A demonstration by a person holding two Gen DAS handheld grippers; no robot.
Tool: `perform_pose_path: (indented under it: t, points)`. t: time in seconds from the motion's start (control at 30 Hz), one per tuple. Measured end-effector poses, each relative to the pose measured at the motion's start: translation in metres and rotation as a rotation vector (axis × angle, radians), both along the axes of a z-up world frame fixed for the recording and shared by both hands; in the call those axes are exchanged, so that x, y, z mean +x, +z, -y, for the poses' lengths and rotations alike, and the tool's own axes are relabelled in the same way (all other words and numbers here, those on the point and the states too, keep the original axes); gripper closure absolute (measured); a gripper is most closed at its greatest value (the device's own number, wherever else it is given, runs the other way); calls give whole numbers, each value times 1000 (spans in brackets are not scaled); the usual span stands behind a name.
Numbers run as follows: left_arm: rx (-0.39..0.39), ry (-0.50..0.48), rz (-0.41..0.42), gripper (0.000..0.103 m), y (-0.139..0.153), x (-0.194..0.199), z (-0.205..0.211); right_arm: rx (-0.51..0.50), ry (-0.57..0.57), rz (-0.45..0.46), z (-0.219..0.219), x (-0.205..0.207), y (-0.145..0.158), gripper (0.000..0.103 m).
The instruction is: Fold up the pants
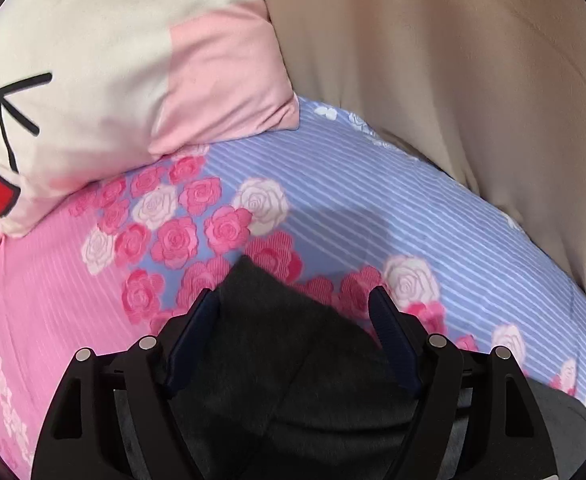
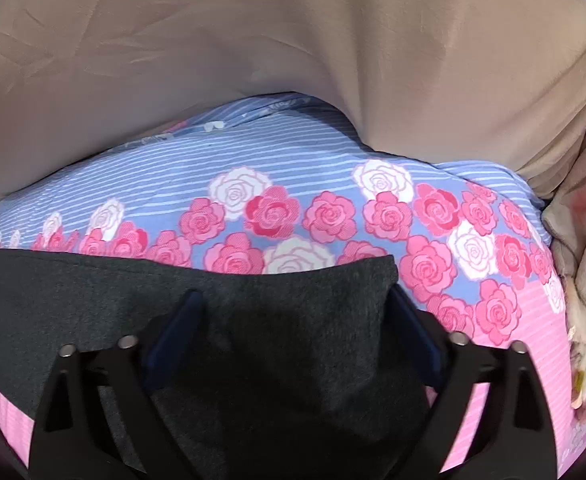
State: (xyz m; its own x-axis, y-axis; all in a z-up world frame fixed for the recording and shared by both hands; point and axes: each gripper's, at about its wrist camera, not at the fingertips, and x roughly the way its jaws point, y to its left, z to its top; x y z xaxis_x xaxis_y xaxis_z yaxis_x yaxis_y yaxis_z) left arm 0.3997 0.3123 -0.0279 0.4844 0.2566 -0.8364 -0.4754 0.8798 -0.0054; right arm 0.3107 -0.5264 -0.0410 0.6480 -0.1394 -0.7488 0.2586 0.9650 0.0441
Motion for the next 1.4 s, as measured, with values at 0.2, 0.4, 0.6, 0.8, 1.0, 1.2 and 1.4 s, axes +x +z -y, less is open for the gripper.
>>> perform_pose_path:
  t: [0.2,0.4,0.6,0.8,1.0,1.2,1.4]
  points:
    - [36,-11,28,90,14,-19,2,23,21,38,-14,-13,15,91]
    - [4,-77,190,92,78,-91,9,-18,30,159,-34,-76,59,91]
    - [-1,-132,304,91,135,-198,3,-29,37,294,-48,-177,89,91]
    - [11,-155,265,91,127,-291,-12,-17,26,267,-52,-255,61,91]
    - [18,-119,131,89,61,-337,-24,-10,-4,154,-51,-304,12,77]
    - [-216,-92,195,51,53,-376,-33,73,-95,274,-55,-370,34,39]
    - [-370,-69,145,41,31,-363,-19,326,-38,338,-81,-384,35,39]
